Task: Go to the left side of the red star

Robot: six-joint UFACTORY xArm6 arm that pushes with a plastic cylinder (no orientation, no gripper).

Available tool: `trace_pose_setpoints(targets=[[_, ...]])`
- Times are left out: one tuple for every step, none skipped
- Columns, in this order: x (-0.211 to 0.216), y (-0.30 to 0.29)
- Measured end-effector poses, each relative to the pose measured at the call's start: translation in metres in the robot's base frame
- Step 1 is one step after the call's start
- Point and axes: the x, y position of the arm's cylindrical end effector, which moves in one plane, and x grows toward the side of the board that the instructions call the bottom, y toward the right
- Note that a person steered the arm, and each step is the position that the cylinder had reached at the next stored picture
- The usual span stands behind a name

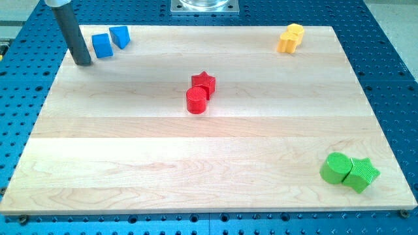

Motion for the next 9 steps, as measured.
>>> trace_pose_setpoints(targets=[[0.000,0.001],[0.000,0.004],[0.000,0.010],[0.005,0.010],[0.011,0.010],[0.019,0.011],[0.043,0.049],[0.060,0.061],[0.062,0.116]])
